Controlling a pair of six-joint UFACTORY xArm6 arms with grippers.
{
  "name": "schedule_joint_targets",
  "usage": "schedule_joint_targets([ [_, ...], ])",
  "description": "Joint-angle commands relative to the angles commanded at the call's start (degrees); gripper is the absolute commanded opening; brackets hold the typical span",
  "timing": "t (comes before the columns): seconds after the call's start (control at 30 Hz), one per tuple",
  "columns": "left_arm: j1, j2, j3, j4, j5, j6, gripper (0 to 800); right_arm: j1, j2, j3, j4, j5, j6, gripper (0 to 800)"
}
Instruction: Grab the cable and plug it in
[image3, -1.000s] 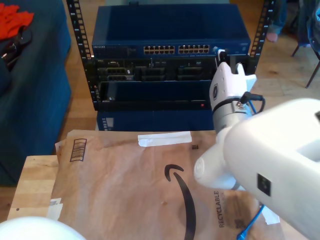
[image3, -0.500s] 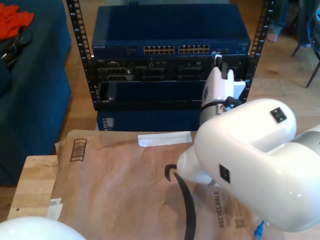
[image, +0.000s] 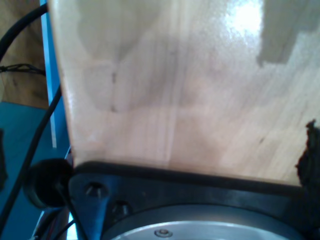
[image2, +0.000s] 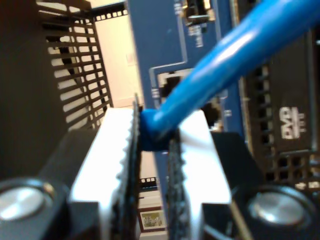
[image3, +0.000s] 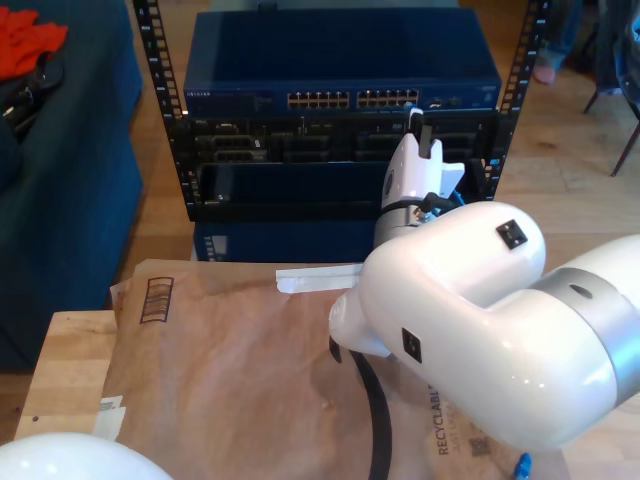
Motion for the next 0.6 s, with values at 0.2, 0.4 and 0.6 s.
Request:
schedule_joint_targets([
  [0.2, 0.09, 0.00, 0.00, 0.09, 0.00, 0.00, 800, -0.09, 0.09, -0.79, 0.62, 0.00, -0.44, 0],
  [0.4, 0.00, 0.00, 0.00, 0.09, 0.00, 0.00, 800, -0.26, 0.53, -1.41, 2.11, -0.62, -4.13, 0],
  [0.6, 0.00, 0.00, 0.00, 0.09, 0.00, -0.09, 800, -0.18, 1.32, -3.87, 2.46, -0.62, -5.71, 0],
])
